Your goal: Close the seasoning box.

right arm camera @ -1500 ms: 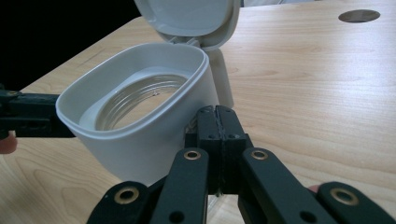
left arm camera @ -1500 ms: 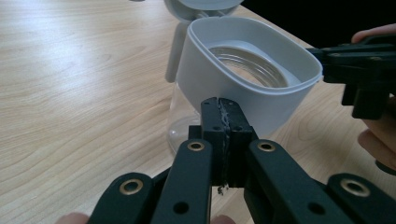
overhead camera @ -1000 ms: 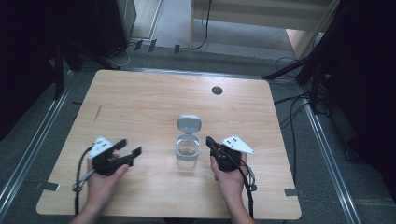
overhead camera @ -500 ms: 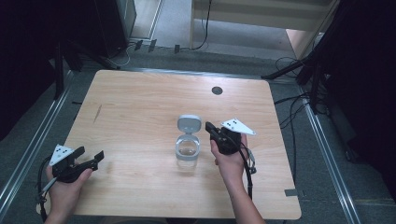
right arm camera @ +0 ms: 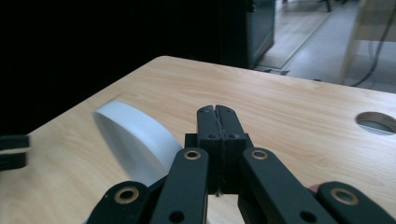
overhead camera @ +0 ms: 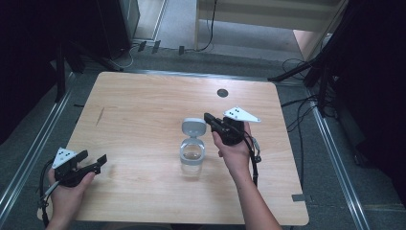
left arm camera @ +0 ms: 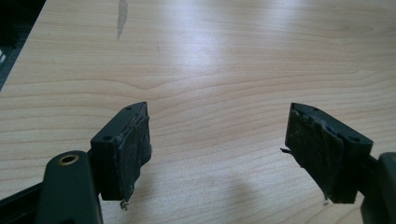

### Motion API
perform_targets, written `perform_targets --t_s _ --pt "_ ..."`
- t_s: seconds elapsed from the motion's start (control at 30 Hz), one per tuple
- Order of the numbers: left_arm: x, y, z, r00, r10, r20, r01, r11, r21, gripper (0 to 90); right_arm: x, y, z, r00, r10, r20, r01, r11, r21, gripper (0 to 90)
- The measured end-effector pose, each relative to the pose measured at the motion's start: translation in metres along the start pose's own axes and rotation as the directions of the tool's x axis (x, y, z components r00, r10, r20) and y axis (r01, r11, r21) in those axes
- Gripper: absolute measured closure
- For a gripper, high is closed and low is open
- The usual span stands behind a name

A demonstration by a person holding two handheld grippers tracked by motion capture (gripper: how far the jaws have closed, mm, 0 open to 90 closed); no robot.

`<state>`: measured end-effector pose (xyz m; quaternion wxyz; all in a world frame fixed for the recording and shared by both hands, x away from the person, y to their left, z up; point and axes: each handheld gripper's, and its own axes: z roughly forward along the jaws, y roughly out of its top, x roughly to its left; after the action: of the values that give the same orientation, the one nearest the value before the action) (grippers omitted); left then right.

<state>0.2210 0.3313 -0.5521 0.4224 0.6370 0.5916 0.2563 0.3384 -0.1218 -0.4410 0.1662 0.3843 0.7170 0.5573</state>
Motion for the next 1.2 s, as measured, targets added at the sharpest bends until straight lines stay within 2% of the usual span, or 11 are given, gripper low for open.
perform_targets --t_s 0.17,0.4,0.43,0.47,0.5,0.53,0.57,0.67,0.87,0.9,1.2 --pt "0.001 0.000 0.000 1.0000 0.001 0.004 -0.001 1.0000 0.002 22.1 0.008 -0.006 -0.011 0.9992 -0.020 -0.035 0.020 1.000 0.007 90.0" --pt "0.001 0.000 0.000 1.0000 -0.004 -0.001 0.004 1.0000 0.001 22.2 -0.002 -0.020 -0.040 0.9998 0.018 0.004 -0.018 1.000 -0.023 86.3" --pt "0.001 0.000 0.000 1.0000 -0.006 -0.003 0.006 1.0000 0.000 22.2 -0.005 -0.024 -0.049 0.9997 0.018 0.016 -0.018 0.999 -0.040 72.3" --pt "0.001 0.000 0.000 1.0000 -0.006 -0.003 0.006 1.0000 0.000 22.2 -0.005 -0.024 -0.049 0.9997 0.018 0.016 -0.018 0.999 -0.040 72.3" --pt "0.001 0.000 0.000 1.0000 -0.006 -0.003 0.006 1.0000 0.000 22.2 -0.006 -0.026 -0.053 0.9992 0.010 0.038 -0.008 0.999 -0.048 58.8" --pt "0.001 0.000 0.000 1.0000 -0.005 -0.004 0.005 1.0000 0.001 22.2 -0.009 -0.030 -0.059 0.9957 0.002 0.093 0.000 1.000 -0.026 35.7" --pt "0.001 0.000 0.000 1.0000 -0.005 -0.004 0.005 1.0000 0.001 22.2 -0.009 -0.030 -0.059 0.9957 0.002 0.093 0.000 1.000 -0.026 35.7" --pt "0.000 0.000 0.000 1.0000 -0.002 -0.006 0.002 1.0000 0.000 22.2 -0.020 -0.041 -0.072 0.9900 0.022 0.140 -0.021 1.000 -0.006 20.7" --pt "0.000 0.000 0.000 1.0000 -0.003 -0.008 0.003 1.0000 -0.004 22.2 -0.034 -0.056 -0.091 0.9842 0.043 0.172 -0.043 0.999 -0.003 20.2" --pt "0.000 0.000 0.000 1.0000 -0.003 -0.007 0.003 1.0000 -0.004 22.2 -0.039 -0.063 -0.098 0.9797 0.040 0.196 -0.040 0.999 -0.003 20.3" --pt "0.000 0.000 0.000 0.9999 -0.006 -0.011 0.006 1.0000 -0.005 22.2 -0.060 -0.089 -0.128 0.9635 0.074 0.257 -0.075 0.997 -0.004 21.1"
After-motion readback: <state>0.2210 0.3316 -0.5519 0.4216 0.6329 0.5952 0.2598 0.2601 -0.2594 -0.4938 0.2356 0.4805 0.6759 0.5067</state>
